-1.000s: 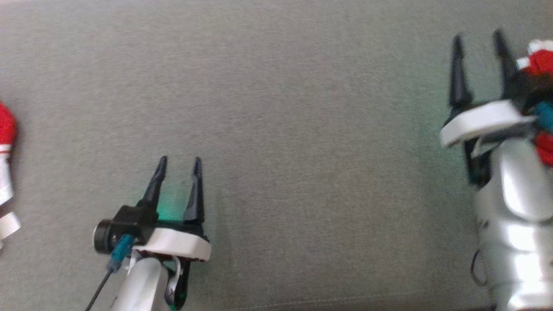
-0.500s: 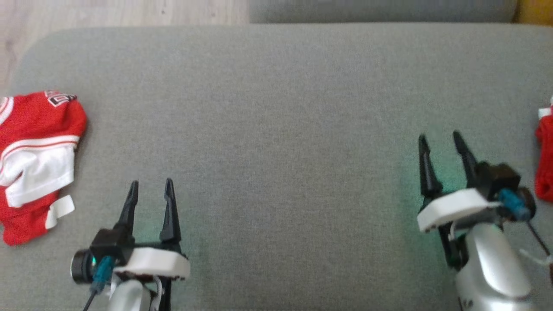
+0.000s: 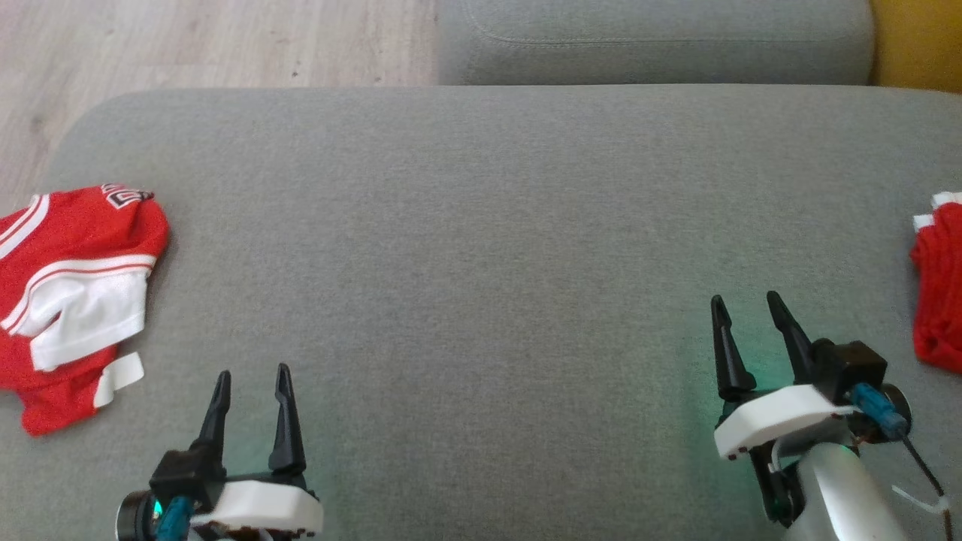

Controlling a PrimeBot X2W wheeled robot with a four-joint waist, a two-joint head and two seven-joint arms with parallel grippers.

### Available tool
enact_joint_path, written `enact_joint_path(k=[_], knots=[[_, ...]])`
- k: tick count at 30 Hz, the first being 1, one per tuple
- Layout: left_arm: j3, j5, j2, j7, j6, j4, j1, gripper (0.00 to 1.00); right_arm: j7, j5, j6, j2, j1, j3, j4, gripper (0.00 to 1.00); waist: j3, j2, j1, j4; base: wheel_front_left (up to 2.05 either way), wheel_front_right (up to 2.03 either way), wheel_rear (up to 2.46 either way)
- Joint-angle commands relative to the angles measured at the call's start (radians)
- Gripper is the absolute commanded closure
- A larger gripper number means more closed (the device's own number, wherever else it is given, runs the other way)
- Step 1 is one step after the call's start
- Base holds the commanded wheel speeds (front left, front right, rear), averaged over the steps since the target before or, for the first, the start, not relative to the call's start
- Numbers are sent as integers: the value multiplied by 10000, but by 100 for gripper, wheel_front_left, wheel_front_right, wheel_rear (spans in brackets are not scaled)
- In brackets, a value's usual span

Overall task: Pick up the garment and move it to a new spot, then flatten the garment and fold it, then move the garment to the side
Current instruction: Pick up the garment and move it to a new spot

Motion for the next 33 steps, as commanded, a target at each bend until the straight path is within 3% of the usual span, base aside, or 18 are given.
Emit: enact_joint_path(k=[1,5,15,20,29,33], knots=[[282,-65,85,-51,72,-351,-303,0,-95,-6,-9,19,-238,310,-344,0,20,-1,0,149,0,0,0],[296,-175,85,-51,154,-332,-374,0,-95,32,-9,19,-245,595,-347,0,63,-1,0,714,0,0,0],[936,-488,85,-51,367,-249,-145,0,-95,236,-9,20,-327,1511,-302,0,279,-1,0,3330,0,0,0],[1502,-614,85,-51,425,-257,171,0,-95,319,-9,20,-416,1828,-263,0,343,-1,0,4306,0,0,0],[2197,-868,85,-51,225,-37,218,0,-95,412,-9,20,-633,2145,-204,0,568,-1,0,4452,0,0,0],[2782,-1023,85,-51,-256,358,-345,0,-95,320,-9,20,-853,2261,-224,0,928,-1,0,4004,0,0,0]])
